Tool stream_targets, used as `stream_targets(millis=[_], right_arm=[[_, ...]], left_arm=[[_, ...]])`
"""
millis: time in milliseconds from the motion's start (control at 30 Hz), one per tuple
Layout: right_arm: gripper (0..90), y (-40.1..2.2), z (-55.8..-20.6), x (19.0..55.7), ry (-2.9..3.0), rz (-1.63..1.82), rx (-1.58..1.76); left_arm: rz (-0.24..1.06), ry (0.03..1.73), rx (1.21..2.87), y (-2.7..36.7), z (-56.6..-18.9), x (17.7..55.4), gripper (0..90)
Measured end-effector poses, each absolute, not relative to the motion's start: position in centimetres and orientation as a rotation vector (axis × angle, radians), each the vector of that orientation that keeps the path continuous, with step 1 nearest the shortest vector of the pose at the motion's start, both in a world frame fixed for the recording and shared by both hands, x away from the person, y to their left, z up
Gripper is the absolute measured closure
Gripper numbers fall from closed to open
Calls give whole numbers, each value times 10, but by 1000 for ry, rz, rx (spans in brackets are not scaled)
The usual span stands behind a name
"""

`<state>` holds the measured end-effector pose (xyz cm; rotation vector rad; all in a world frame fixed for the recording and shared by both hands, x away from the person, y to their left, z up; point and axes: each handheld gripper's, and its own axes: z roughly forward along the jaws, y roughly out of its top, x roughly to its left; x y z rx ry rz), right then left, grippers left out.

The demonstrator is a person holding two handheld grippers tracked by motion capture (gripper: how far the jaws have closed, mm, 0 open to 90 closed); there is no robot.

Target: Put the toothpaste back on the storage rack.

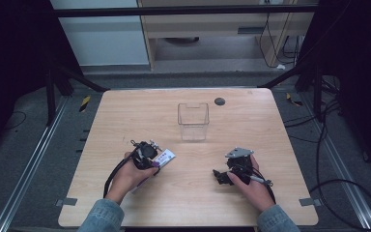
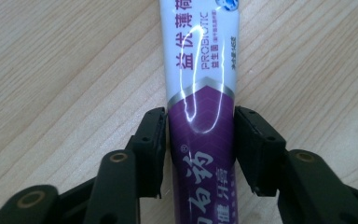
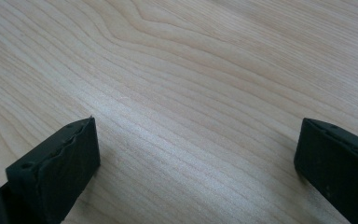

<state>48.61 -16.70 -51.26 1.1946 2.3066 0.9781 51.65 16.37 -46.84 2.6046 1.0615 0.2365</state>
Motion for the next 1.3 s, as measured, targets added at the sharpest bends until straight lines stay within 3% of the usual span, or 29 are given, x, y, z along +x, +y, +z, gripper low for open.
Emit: stream_targets(millis=[533,933,1300], right_arm=[[4,-167,-513,486,2307,978,1195],[4,-167,-513,486,2306,978,1196],[4,-167,-513,486,2309,978,1189]], left_arm=[[222,1046,2613,166,-461,515,742],[305,1007,2566,171,-433,505,761],[368,937,2550,153,-402,507,762]])
